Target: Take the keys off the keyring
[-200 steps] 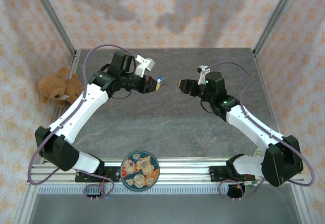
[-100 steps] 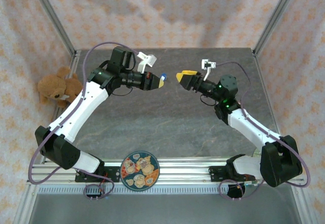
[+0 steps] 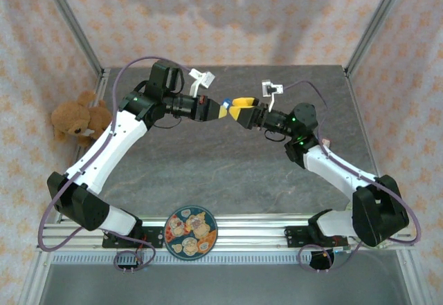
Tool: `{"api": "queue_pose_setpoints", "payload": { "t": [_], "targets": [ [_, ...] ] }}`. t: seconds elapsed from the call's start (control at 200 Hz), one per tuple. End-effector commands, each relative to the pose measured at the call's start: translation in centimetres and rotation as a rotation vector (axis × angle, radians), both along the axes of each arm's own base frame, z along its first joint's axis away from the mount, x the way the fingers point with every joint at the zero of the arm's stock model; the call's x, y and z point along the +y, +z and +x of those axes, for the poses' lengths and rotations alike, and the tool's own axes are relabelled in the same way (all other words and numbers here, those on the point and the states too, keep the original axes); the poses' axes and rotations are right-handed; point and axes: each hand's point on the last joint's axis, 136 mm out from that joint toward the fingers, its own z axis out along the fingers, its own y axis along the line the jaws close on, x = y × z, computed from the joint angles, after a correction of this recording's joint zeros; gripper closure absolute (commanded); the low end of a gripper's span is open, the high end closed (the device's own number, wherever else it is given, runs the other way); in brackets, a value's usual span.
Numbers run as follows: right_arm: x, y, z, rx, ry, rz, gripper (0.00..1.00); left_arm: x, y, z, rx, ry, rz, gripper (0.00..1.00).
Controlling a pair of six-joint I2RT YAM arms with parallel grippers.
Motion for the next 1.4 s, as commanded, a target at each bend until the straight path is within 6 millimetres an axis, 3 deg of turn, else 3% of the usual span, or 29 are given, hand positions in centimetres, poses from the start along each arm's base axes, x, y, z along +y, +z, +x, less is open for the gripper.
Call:
{"api": "queue_pose_setpoints", "payload": {
  "t": [0.0, 0.245, 0.666, 0.911, 1.391],
  "targets": [
    [0.5, 3.4, -1.9, -0.128, 0.059, 0.043, 0.18, -0.3, 3.3, -1.3, -0.064, -0.038, -0.074, 1.00],
    [0.3, 3.6, -1.1, -0.138, -0.011, 0.026, 0.17, -0.2, 4.1, -1.9, -0.074, -0.045, -0.104, 1.00],
    [1.1, 5.0, -3.6, -0.158, 0.157, 0.075, 0.22, -0.6, 5.1, -2.0, -0.079, -0.061, -0.153, 1.00],
    [1.1, 5.8, -4.4, -0.174, 0.184, 0.092, 0.40, -0.4, 5.5, -1.8, -0.105, -0.051, -0.157, 1.00],
    [1.2, 5.9, -3.9, -0.147, 0.159, 0.109, 0.56, -0.4, 7.4, -1.9, -0.135, -0.043, -0.213, 1.00]
  ]
}}
